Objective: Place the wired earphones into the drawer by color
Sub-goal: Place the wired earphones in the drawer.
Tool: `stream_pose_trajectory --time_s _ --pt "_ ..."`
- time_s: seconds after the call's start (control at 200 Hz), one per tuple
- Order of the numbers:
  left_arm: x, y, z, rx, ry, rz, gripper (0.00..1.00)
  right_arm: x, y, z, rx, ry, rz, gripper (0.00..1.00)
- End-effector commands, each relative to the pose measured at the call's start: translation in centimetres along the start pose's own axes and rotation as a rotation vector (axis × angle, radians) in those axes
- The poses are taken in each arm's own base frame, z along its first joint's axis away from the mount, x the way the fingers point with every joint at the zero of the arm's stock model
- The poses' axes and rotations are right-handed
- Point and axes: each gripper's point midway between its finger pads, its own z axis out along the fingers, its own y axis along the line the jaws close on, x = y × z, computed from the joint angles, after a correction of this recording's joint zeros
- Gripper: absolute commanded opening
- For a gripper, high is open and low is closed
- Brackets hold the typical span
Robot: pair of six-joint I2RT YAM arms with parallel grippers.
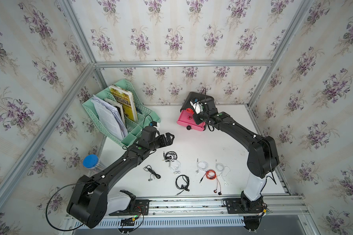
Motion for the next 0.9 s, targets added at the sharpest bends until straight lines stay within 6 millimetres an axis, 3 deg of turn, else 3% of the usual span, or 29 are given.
stream_pose_trajectory --time_s 0.0,0.08,0.295,0.585,0.704,0.899 --pt "-0.8 -0.5 0.0 0.017 -0.027 0.005 0.99 -0.3 0.4 0.2 -0.024 -0.009 -0.003 0.04" --pt "-0.9 -0.6 0.0 0.018 -0.027 0.006 0.99 -0.2 0.5 0.3 -0.03 -0.006 -0.002 0.08" --pt "-1.0 -0.6 -0.1 0.019 -0.029 0.005 0.99 -1.1 0.8 -0.5 -0.049 -0.027 0.011 0.35" --pt "-1.2 -1.4 -0.4 0.046 -0.031 0.018 0.99 -2.7 0.7 -4.8 -0.052 -0.064 0.103 0.43" --pt "-1.2 -2.0 -0.3 0.076 -0.015 0.021 0.99 -1.5 0.7 -6.8 -0.046 -0.037 0.21 0.47" --pt "-0.7 -3.1 0.2 0.136 0.025 0.028 0.99 3.6 2.3 -9.8 -0.087 0.075 0.381 0.5"
